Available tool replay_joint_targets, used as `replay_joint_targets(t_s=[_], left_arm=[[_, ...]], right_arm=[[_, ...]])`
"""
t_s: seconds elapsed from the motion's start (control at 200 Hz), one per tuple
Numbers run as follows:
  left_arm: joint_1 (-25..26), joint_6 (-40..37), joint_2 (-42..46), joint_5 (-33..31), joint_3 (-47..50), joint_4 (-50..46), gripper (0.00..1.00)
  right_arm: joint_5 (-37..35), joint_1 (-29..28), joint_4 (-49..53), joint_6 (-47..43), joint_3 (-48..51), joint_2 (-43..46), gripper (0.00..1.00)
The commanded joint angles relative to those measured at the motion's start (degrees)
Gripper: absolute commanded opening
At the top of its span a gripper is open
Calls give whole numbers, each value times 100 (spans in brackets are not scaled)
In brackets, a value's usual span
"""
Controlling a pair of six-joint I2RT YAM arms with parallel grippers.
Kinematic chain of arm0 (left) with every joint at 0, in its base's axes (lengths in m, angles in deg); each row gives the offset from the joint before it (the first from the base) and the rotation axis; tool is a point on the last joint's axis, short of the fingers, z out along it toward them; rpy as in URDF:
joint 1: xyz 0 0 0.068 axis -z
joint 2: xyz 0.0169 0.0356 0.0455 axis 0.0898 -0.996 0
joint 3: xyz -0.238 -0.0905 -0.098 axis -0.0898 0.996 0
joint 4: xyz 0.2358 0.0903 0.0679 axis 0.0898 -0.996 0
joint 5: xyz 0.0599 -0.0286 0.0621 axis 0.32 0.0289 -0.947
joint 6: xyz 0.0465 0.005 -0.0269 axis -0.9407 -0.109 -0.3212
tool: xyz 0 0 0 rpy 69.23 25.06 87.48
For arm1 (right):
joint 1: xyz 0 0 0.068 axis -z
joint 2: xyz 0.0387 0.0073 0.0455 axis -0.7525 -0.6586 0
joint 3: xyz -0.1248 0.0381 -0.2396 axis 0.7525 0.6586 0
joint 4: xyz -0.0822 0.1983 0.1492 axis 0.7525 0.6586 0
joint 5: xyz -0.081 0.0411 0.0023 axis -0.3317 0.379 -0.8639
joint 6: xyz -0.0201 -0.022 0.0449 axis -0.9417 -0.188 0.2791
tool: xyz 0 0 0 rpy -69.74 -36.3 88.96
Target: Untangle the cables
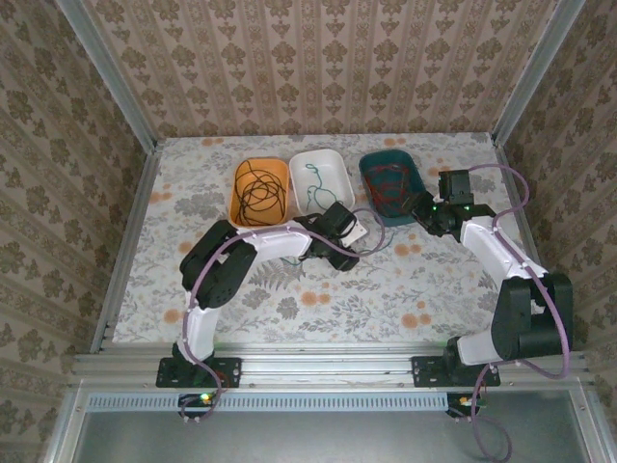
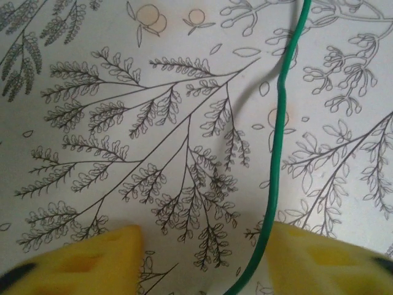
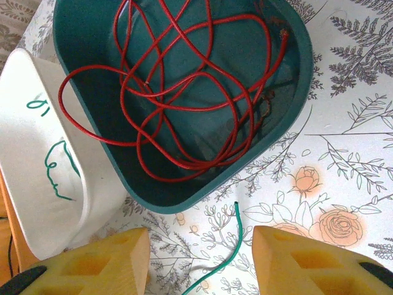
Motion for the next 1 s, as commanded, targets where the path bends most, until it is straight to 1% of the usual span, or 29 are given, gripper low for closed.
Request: replay_joint_targets(t_s=[0.0,0.04,0.1,0.135,0.165,0.275,0.395,0.495,0.58,0.68,0.785,0.835,0.9,0.995], left_arm=[[92,14,-176,70,-129,-147,33],[108,63,-134,50,-132,-99,24],[127,163,17,-46,-121,-18,7],[130,211,156,-54,-99,35,0],[128,255,296,-41,-72,99,0],[112,387,1066,78,99,392,0],[-102,761,1889,636,240,762,0],[-568,1604,2397,1124,516,1467,0],[-1037,2632,2666,1352,892,2490,0],[-1444,3722,2745,1405,1200,3539,0],[-1597,4274,2734,1324,1320,4203,0],[-1608,4398,2739,1177,1268,4256,0],[-1610,4567,2717,969,1127,4100,0],[-1609,4796,2650,879,844,3707,0]], right_arm=[[157,24,-139,72,66,104,49],[166,25,-170,93,98,103,49],[144,25,-193,119,145,107,48],[112,27,-195,129,169,105,48],[85,27,-201,142,187,284,49],[25,27,-247,153,242,368,49],[232,17,-439,186,309,382,48],[732,3,-959,281,489,414,48],[1261,-104,-1622,331,657,484,49],[1821,-472,-2282,133,708,570,50],[2343,-1078,-2230,-410,377,449,52],[2575,-1381,-2075,-705,146,324,52],[2796,-1693,-1856,-1070,-136,181,53],[2860,-1892,-1404,-1422,-600,-186,53]])
